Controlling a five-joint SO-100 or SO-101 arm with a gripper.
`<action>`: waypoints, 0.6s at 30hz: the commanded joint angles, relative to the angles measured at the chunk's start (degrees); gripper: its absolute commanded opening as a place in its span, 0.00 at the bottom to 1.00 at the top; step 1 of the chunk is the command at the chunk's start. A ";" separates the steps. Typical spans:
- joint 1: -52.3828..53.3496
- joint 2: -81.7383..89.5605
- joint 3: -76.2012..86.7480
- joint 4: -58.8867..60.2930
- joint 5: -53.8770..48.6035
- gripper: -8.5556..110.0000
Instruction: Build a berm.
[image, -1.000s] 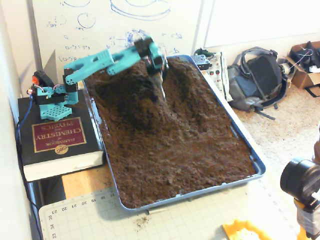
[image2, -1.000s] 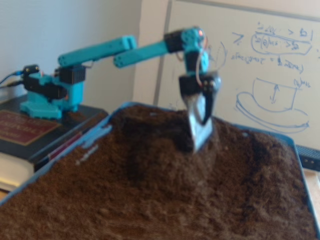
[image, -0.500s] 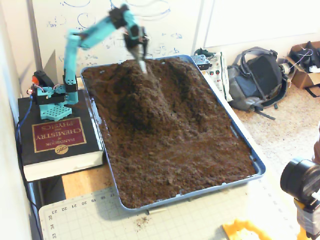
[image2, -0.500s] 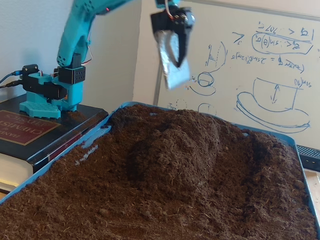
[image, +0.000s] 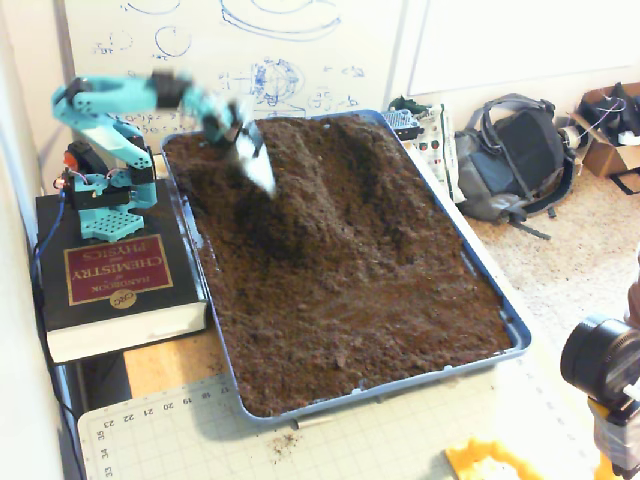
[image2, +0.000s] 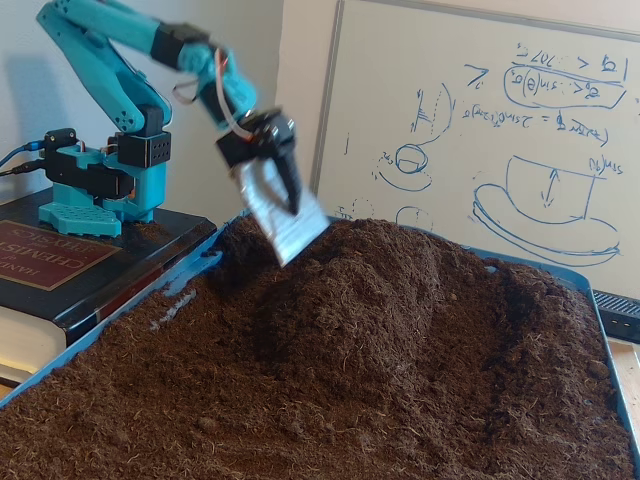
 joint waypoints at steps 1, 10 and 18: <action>-3.34 12.74 7.38 -6.50 0.26 0.07; -4.39 31.11 12.66 10.81 0.26 0.08; -4.83 43.51 12.66 33.66 0.26 0.08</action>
